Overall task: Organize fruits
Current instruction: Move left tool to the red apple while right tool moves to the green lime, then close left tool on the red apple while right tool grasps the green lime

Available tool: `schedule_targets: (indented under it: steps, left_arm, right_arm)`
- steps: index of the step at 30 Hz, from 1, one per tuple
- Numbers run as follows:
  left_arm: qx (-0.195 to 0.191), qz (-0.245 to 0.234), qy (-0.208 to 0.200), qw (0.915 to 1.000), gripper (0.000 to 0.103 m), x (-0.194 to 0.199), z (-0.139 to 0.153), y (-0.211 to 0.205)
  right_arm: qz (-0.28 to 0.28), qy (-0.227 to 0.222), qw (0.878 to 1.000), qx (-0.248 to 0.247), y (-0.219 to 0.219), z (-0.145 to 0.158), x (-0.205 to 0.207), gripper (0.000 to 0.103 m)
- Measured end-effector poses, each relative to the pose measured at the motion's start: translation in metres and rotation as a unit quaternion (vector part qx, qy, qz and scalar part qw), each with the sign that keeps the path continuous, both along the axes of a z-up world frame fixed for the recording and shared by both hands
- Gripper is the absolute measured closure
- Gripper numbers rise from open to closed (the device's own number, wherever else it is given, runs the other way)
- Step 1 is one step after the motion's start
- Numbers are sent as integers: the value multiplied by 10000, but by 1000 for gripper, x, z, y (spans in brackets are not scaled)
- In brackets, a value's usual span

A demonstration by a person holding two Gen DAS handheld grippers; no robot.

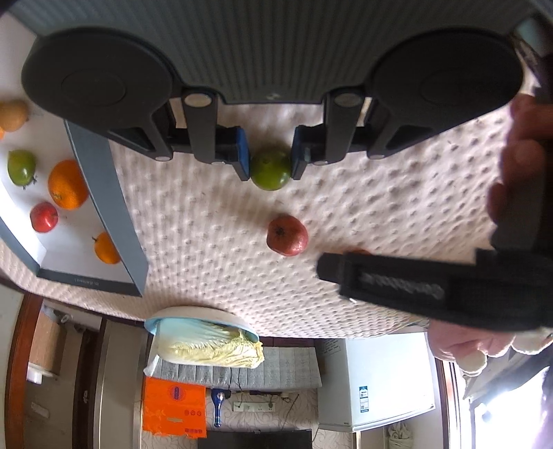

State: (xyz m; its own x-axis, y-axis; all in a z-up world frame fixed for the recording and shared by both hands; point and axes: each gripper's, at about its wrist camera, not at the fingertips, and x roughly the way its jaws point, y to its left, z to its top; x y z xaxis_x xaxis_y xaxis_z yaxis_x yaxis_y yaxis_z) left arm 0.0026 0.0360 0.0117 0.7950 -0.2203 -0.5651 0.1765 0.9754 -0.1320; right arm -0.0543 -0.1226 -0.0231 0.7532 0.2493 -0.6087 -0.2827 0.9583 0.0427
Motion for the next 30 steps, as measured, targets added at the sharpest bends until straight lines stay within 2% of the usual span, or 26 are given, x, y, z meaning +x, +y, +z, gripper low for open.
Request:
schedule_targets:
  steps: [6, 13, 16, 19, 23, 30]
  left_arm:
    - [75, -198, 86, 9997, 48, 10, -11, -26]
    - [10, -115, 210, 9997, 48, 23, -23, -35]
    - [102, -27, 249, 9996, 48, 28, -28, -37]
    - [-14, 22, 396, 9992, 53, 33, -35, -35]
    - [49, -7, 353, 9994, 62, 33, -35, -39]
    - [10, 90, 365, 9993, 63, 33, -33, -40]
  right_arm:
    - [100, 115, 9999, -29, -10, 3, -8, 75]
    - [98, 143, 9998, 39, -25, 10, -14, 75]
    - [114, 97, 9999, 29, -29, 14, -16, 75]
    - [80, 64, 9999, 62, -36, 17, -17, 75]
    - [24, 14, 9999, 97, -44, 21, -19, 76]
    - [-25, -67, 9999, 93, -53, 25, -21, 76]
